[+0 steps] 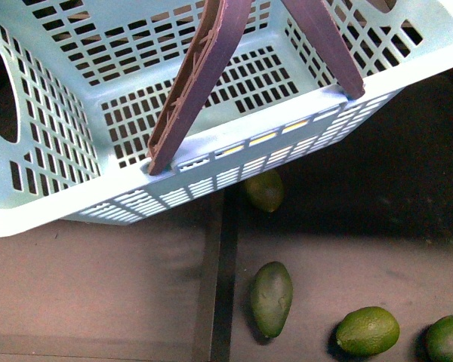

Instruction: Pick mango and avocado into basket

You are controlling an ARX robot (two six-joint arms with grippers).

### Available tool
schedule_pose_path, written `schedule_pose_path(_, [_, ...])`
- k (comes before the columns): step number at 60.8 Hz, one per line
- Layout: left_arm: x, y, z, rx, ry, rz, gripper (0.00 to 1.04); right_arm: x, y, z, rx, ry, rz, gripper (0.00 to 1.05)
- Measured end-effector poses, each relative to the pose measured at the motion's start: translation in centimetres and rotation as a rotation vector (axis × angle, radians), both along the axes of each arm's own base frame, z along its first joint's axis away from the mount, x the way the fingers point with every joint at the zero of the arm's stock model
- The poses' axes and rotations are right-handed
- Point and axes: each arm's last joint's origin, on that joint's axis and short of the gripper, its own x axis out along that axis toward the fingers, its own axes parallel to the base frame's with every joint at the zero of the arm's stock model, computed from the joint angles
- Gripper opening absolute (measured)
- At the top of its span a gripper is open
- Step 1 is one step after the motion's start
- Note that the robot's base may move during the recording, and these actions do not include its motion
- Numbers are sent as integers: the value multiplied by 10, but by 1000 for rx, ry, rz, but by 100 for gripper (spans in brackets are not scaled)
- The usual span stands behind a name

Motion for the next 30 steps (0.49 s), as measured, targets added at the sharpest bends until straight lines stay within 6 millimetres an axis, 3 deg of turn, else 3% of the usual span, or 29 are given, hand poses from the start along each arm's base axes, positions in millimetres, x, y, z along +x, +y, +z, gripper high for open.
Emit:
schedule_pose_path(6, [0, 0, 0, 4, -2, 8, 29, 20, -45, -26, -85, 104, 6, 96])
schedule_pose_path(12, [0, 0, 0, 9, -4, 17, 29, 32, -72, -54, -105, 217, 43, 96])
schedule_pose_path(19, [0, 0, 0, 11, -5, 19, 29, 53, -93, -90, -84, 340, 109, 96])
schedule_pose_path(30, [0, 0, 0, 8, -4, 15, 29, 90, -106, -130, -52, 427, 175, 96])
